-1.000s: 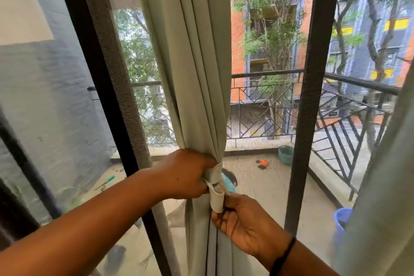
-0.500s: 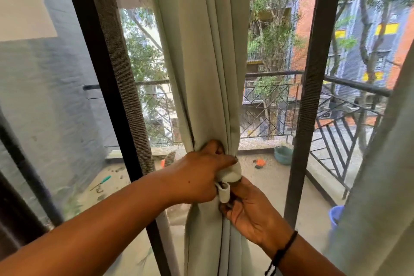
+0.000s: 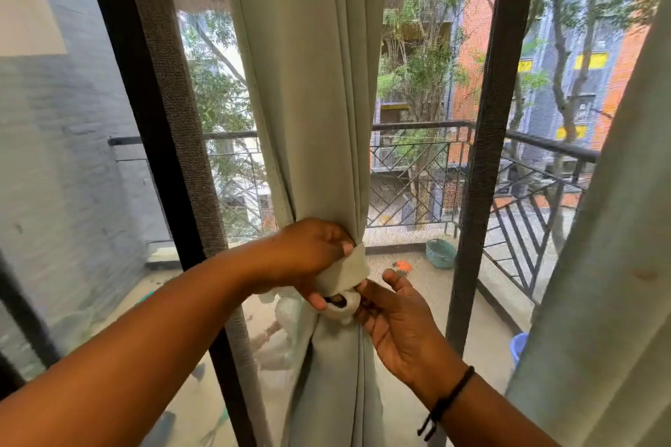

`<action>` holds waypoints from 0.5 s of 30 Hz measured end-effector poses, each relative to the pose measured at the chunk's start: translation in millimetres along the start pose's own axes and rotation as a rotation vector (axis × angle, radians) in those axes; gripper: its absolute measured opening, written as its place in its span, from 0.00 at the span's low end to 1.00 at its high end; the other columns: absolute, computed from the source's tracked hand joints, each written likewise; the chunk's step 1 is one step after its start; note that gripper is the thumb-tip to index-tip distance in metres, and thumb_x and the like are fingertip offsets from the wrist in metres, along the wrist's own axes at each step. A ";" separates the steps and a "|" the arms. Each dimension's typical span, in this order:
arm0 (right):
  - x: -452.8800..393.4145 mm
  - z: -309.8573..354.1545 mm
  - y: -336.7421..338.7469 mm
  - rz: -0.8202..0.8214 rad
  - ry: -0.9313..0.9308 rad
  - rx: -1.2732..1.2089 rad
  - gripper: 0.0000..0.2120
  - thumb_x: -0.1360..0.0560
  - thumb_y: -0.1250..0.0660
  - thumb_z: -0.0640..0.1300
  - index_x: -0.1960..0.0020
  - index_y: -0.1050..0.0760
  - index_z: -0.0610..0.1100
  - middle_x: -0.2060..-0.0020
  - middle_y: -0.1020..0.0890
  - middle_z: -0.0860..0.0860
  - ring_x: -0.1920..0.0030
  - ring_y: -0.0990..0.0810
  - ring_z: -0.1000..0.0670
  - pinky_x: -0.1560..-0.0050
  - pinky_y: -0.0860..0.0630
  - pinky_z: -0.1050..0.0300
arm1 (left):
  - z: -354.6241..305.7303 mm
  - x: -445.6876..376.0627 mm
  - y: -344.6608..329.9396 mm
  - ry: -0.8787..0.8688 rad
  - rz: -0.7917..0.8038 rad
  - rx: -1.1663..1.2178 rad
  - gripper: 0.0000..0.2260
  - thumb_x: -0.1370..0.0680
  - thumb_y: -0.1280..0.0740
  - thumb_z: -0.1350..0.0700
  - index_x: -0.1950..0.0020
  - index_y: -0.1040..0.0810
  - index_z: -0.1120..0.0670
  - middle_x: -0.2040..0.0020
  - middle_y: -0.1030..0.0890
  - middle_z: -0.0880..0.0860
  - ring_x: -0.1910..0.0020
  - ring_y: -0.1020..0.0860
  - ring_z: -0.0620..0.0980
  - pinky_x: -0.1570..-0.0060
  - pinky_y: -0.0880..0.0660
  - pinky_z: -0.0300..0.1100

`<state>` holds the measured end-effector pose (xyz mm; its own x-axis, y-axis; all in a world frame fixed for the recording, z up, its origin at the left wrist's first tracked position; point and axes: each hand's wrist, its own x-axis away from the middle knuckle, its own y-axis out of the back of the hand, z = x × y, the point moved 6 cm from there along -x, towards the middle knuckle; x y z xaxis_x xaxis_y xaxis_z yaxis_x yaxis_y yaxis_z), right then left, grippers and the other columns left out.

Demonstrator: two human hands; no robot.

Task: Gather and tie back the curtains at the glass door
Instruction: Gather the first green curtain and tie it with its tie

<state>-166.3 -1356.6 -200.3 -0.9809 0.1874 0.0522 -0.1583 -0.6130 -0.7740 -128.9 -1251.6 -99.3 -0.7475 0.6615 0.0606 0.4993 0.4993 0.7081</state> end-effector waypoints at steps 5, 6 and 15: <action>-5.3 -5.1 1.3 -0.031 -0.009 -0.006 0.13 0.33 0.32 0.28 0.57 0.32 0.43 0.62 0.21 0.40 0.65 0.21 0.45 0.65 0.20 0.56 | -3.6 -4.7 -1.0 0.166 0.157 0.089 0.03 0.21 0.35 0.60 0.49 0.22 0.54 0.53 0.25 0.52 0.64 0.23 0.49 0.73 0.23 0.37; -6.7 -6.3 2.7 -0.027 -0.015 -0.012 0.12 0.33 0.32 0.29 0.56 0.31 0.42 0.63 0.20 0.40 0.65 0.20 0.46 0.64 0.20 0.56 | -2.2 -6.0 -1.8 0.180 0.180 0.093 0.04 0.22 0.34 0.60 0.48 0.22 0.55 0.52 0.24 0.53 0.63 0.22 0.50 0.71 0.21 0.38; -7.8 8.7 18.0 0.132 -0.021 0.254 0.17 0.31 0.33 0.31 0.45 0.30 0.43 0.54 0.16 0.41 0.55 0.18 0.43 0.55 0.20 0.53 | -0.4 -16.4 -1.8 0.146 0.051 -0.145 0.04 0.22 0.35 0.60 0.49 0.22 0.52 0.50 0.23 0.52 0.62 0.20 0.50 0.63 0.19 0.41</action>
<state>-162.5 -1375.8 -209.2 -0.9966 0.0790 -0.0237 -0.0497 -0.8041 -0.5924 -117.7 -1263.5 -101.3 -0.7840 0.5901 0.1928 0.4777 0.3751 0.7944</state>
